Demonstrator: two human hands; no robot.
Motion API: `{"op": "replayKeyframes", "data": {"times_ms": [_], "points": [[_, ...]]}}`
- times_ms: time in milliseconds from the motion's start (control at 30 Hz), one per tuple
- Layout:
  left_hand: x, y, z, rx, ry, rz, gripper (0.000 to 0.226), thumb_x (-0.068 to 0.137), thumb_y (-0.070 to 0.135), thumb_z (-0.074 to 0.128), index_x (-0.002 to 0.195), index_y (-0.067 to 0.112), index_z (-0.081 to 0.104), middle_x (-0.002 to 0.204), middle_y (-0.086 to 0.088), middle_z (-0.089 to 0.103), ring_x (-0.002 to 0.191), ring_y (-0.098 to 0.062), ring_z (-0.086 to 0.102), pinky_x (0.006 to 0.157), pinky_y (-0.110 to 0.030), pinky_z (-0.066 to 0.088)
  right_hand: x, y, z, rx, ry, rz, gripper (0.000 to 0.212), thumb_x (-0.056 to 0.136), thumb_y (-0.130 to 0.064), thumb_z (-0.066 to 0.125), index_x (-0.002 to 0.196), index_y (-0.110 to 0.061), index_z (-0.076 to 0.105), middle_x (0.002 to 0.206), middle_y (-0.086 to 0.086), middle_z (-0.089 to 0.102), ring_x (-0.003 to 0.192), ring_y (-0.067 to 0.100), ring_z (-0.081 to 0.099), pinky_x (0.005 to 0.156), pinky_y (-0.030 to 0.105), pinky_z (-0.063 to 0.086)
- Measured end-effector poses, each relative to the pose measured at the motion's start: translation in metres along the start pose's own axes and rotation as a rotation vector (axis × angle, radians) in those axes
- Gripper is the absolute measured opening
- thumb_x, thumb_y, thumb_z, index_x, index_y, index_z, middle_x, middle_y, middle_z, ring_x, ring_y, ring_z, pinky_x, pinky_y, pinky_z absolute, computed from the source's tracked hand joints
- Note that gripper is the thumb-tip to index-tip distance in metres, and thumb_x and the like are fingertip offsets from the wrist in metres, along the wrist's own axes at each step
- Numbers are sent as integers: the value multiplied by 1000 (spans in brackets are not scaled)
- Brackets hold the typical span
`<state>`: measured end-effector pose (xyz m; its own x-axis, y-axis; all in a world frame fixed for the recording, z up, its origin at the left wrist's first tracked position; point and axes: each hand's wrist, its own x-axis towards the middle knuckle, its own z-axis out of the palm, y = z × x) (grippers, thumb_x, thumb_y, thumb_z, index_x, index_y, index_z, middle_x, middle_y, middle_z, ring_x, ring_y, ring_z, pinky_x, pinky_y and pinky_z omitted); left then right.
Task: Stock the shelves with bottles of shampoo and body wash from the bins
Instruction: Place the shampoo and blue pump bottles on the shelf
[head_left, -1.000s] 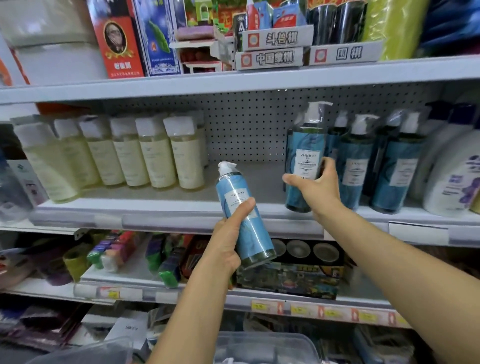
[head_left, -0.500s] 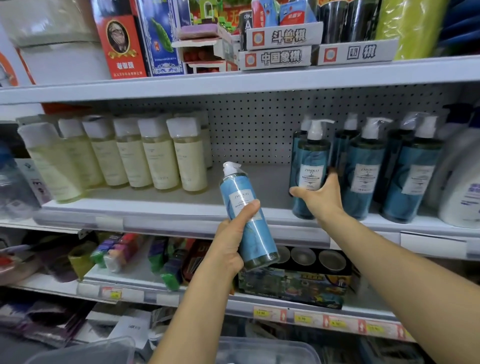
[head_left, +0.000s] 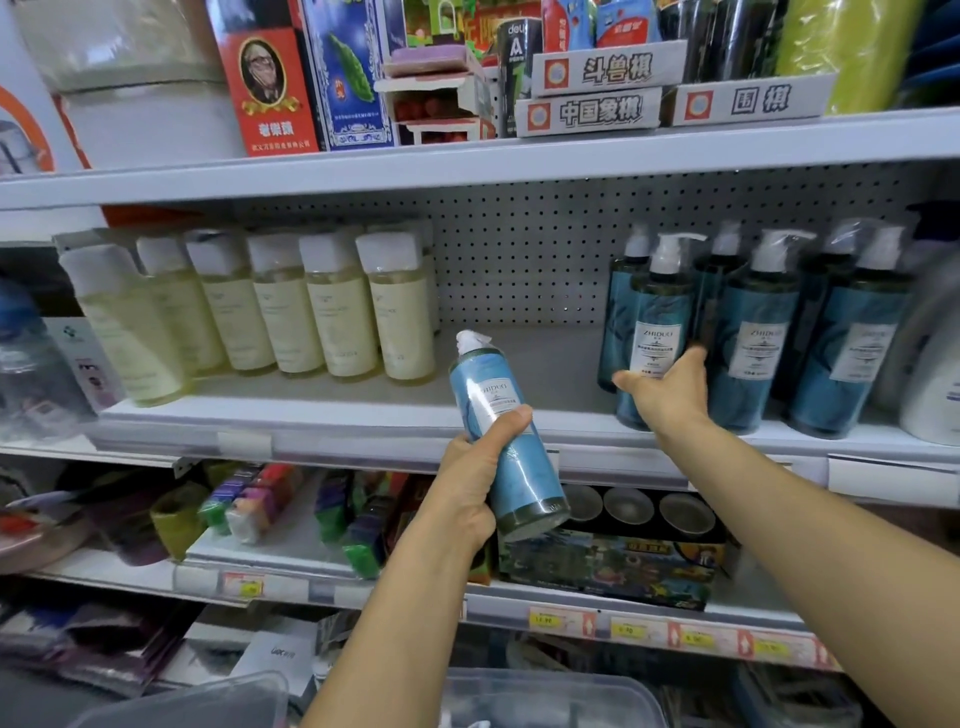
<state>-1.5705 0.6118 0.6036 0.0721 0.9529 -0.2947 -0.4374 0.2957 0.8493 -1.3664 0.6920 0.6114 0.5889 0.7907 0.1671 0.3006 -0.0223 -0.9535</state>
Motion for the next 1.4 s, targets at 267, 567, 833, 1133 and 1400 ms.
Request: {"op": "replayKeyframes", "data": {"times_ms": [267, 567, 833, 1133, 1400], "points": [[9, 9, -13, 17, -32, -23, 58, 75, 26, 83, 124, 8, 57, 95, -13, 71, 81, -27, 69, 72, -41, 60, -34, 10, -3, -66, 91, -27, 68, 84, 0, 67, 141, -8, 31, 143, 13, 34, 131, 29, 40, 111, 37, 37], [34, 29, 10, 141, -72, 216, 63, 74, 18, 86, 126, 13, 51, 119, -9, 67, 88, -20, 70, 71, -36, 59, -57, 20, -9, -72, 64, -263, 26, 87, 2, 55, 102, -14, 41, 107, 4, 44, 102, 23, 47, 85, 33, 40], [81, 52, 54, 203, -64, 317, 61, 67, 7, 90, 111, 13, 49, 108, -9, 67, 94, -23, 69, 78, -41, 59, -47, 14, -11, -294, -225, -526, 20, 91, -3, 55, 104, -17, 62, 100, -6, 61, 93, 13, 57, 82, 28, 47], [138, 58, 77, 488, -63, 437, 64, 63, 0, 90, 119, 6, 59, 105, -5, 71, 90, -17, 69, 66, -22, 53, -27, 13, -14, -334, -357, -569, 22, 92, -8, 56, 105, -23, 63, 105, -8, 65, 98, 12, 60, 91, 35, 51], [166, 59, 80, 612, -169, 406, 65, 68, -4, 85, 125, 9, 56, 119, -9, 68, 105, -24, 65, 85, -36, 54, -20, 20, -5, -347, -470, -511, 36, 94, -11, 53, 128, -20, 60, 123, -8, 66, 114, 8, 60, 102, 34, 49]]}}
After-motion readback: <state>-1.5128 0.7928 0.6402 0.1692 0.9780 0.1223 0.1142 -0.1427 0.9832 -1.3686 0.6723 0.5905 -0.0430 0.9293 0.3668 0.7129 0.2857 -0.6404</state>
